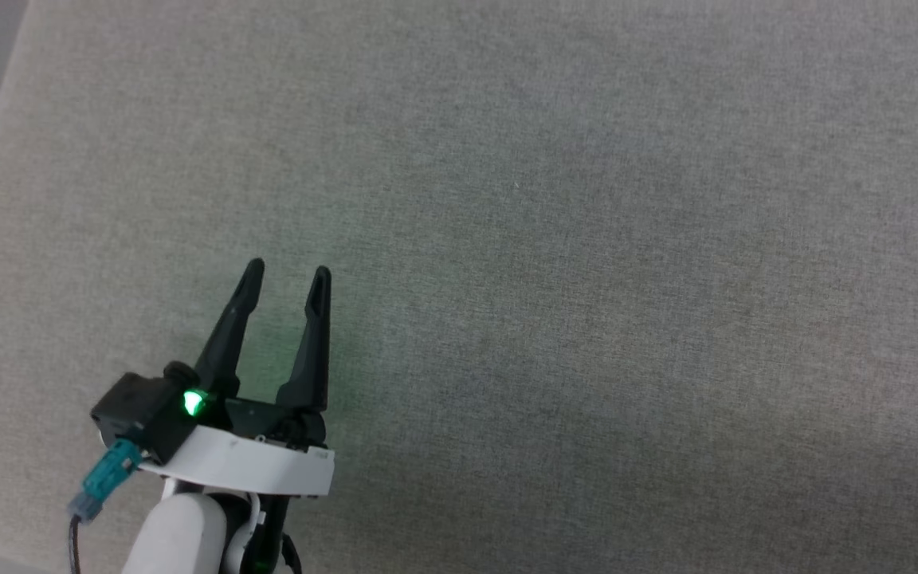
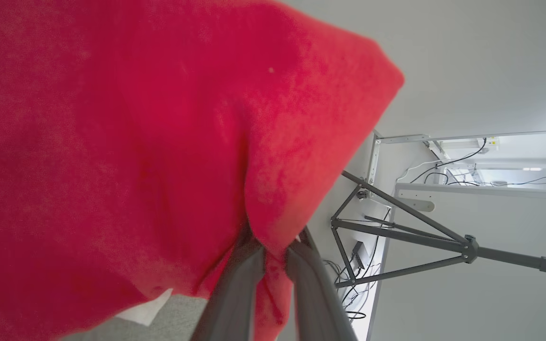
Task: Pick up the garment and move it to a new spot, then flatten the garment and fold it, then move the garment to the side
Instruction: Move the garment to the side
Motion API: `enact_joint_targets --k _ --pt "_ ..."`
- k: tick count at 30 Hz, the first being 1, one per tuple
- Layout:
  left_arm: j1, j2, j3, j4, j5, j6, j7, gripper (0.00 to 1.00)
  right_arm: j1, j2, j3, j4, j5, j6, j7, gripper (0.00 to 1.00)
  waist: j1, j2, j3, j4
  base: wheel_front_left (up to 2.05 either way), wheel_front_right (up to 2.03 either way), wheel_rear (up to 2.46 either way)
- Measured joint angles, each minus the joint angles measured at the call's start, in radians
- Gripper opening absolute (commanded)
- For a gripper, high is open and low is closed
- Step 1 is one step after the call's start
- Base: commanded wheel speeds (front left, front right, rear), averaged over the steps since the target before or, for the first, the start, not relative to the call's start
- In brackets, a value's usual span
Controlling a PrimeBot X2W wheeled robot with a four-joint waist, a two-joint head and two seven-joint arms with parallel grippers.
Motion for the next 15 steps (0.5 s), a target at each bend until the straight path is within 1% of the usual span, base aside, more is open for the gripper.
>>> enact_joint_targets --k 7,11,12,14,15 --pt "-0.013 0.001 -0.013 0.007 -0.001 0.0 0.0 1.0 -0.008 0.074 -0.03 0.097 -0.009 0.0 0.0 0.0 0.0 0.0 0.023 0.001 0.0 0.0 0.0" --pt "-0.015 0.005 -0.012 0.013 -0.002 0.0 0.0 1.0 -0.02 0.094 -0.05 0.14 -0.042 0.0 -0.01 0.0 0.0 -0.0001 0.016 0.004 0.0 0.0 0.0" --pt "-0.015 0.006 -0.012 0.014 -0.002 0.0 0.0 1.0 -0.024 0.099 -0.058 0.149 -0.051 0.0 -0.011 0.02 0.0 0.0 0.013 0.004 0.0 0.0 0.0" --pt "-0.012 0.009 -0.008 0.016 -0.002 0.0 0.0 1.0 -0.026 0.109 -0.069 0.167 -0.071 0.0 -0.015 0.38 0.0 0.0 0.005 0.003 0.0 0.0 0.0" --pt "-0.01 0.011 -0.005 0.017 -0.002 0.0 0.0 1.0 -0.028 0.114 -0.074 0.174 -0.083 0.0 -0.019 0.67 0.0 0.0 0.001 0.002 0.0 0.0 0.0"
